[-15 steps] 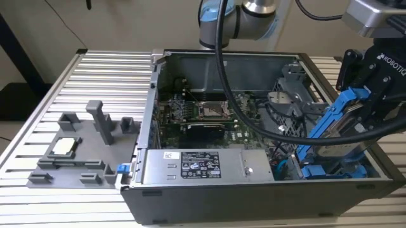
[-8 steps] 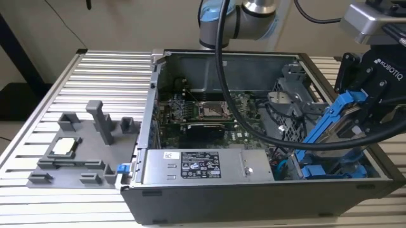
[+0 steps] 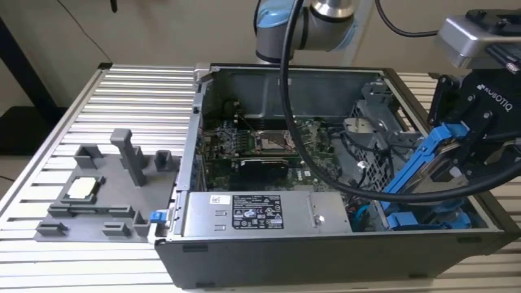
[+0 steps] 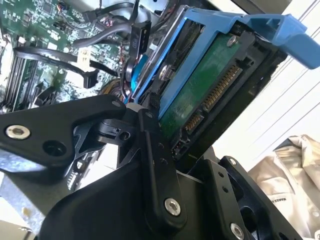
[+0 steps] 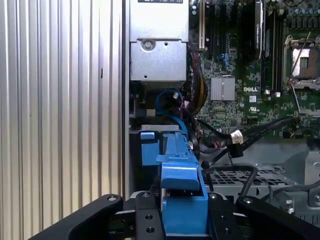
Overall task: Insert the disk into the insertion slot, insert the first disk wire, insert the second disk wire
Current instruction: 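Insert the disk into the insertion slot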
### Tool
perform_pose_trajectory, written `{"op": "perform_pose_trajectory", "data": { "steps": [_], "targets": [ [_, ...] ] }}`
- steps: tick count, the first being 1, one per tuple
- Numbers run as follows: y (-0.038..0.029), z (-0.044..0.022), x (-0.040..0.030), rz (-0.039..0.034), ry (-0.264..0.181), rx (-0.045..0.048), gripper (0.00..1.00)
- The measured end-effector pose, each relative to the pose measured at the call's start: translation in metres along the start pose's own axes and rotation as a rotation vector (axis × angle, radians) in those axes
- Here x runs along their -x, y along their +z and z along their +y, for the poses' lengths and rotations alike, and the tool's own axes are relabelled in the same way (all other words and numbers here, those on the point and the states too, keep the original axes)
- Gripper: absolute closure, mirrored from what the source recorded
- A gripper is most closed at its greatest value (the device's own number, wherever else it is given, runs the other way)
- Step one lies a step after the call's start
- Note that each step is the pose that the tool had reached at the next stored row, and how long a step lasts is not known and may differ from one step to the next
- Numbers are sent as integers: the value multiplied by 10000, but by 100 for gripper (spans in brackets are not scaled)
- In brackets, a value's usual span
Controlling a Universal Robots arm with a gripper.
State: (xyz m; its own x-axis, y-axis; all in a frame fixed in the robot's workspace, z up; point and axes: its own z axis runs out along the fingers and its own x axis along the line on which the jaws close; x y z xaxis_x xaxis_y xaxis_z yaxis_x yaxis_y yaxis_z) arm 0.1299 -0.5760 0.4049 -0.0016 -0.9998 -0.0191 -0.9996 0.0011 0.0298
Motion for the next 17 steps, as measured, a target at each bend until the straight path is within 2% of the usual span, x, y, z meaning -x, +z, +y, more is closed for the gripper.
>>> {"op": "perform_pose_trajectory", "data": {
  "steps": [17],
  "targets": [
    [306,-9,-6,-1,-1,0,67]
  ]
}}
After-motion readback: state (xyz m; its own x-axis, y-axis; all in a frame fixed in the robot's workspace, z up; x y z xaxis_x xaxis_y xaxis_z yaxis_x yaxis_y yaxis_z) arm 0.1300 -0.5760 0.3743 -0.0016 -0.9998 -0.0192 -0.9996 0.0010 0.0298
